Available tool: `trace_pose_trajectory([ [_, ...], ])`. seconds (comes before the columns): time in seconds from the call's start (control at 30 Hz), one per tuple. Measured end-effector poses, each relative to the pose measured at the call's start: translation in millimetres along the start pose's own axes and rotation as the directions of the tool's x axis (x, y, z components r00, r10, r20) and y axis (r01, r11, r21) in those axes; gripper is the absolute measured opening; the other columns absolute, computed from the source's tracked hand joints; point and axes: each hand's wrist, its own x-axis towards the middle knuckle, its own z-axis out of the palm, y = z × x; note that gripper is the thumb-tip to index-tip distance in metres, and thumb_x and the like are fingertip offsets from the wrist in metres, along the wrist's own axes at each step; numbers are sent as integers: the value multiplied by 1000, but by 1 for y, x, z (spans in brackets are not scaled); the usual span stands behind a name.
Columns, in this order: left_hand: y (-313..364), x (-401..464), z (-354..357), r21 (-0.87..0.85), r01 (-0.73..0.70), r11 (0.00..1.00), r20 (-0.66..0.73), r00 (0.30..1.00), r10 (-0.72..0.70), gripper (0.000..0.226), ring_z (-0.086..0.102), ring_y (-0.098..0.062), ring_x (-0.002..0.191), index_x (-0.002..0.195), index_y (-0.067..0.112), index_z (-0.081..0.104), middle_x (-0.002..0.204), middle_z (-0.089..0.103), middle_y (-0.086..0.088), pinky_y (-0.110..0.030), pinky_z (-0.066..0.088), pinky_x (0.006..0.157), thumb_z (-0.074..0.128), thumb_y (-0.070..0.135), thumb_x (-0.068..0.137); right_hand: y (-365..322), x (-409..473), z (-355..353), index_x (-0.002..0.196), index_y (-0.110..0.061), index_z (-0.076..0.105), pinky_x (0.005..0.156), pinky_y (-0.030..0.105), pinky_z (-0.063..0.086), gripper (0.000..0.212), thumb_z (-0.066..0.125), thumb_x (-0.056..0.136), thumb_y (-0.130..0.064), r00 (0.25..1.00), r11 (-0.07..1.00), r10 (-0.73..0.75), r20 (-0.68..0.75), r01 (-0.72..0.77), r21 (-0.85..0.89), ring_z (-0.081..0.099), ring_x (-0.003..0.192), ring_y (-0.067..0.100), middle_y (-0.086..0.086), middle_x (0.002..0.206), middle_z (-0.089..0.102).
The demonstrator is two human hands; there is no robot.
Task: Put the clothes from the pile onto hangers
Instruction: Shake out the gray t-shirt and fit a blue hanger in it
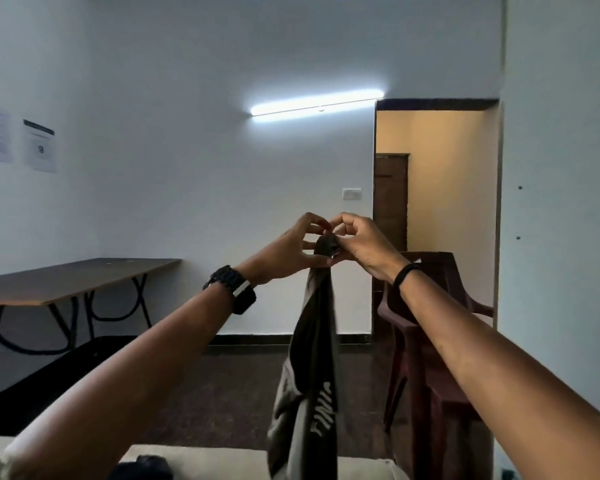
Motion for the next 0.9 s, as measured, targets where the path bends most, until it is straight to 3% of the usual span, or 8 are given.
trace_pose_trajectory([
  [0.1,6,6,10,26,-8,1000,-19,1000,9,63,63,-20,105,127,24,35,128,54,-7,-34,54,91,77,22,79,-6,1,-3,92,-9,58,51,25,54,5,57,92,-4,997,999,7,-71,-10,-44,67,63,17,8,76,61],
  [0.2,2,5,26,189,5,982,-157,987,26,86,51,-13,111,137,22,29,126,45,1,-28,49,92,82,35,71,-6,7,-10,88,-9,58,46,24,47,7,56,91,-2,967,979,-8,-255,-44,-197,61,54,14,4,71,59],
  [0.3,-23,-7,37,371,60,927,-222,975,26,61,50,-17,100,124,15,41,118,49,-6,-18,39,77,76,19,74,-6,11,-25,77,-14,54,38,22,41,17,54,87,0,927,970,-4,-375,-88,-227,56,46,16,4,61,56],
  [0.43,-54,-21,35,507,253,824,-46,963,-267,31,59,-24,91,110,8,55,107,63,-11,-27,46,70,65,9,80,-15,10,-47,86,-9,54,34,18,43,11,53,92,0,898,952,44,-437,-170,-255,57,37,6,6,67,59],
  [0.53,-65,-20,16,302,462,834,-5,876,-483,25,64,-22,77,108,3,62,96,63,-13,-32,59,67,60,-1,83,-16,10,-63,92,-6,57,36,17,46,8,56,90,1,874,933,79,-480,-234,-275,57,38,5,6,71,61],
  [0.7,-62,-9,-40,33,506,862,-79,861,-503,6,63,-19,63,89,4,59,75,63,-11,-33,56,62,63,0,87,-14,10,-83,87,-5,71,70,28,50,13,59,86,1,913,794,40,-407,-276,-541,58,81,19,4,81,62],
  [0.8,-53,-1,-73,-165,439,883,-36,892,-450,12,59,-13,54,78,7,58,66,59,-5,-26,55,52,64,5,88,-17,13,-95,82,-4,68,70,33,49,19,52,89,4,928,866,162,-335,-297,-402,57,79,22,7,77,60],
  [0.9,-39,11,-96,-151,313,938,-167,927,-337,19,52,-13,57,74,12,57,69,56,-4,-20,45,49,59,13,93,-26,18,-98,88,0,57,62,23,41,16,43,91,8,945,934,240,-221,-287,-212,52,75,18,11,84,54],
])
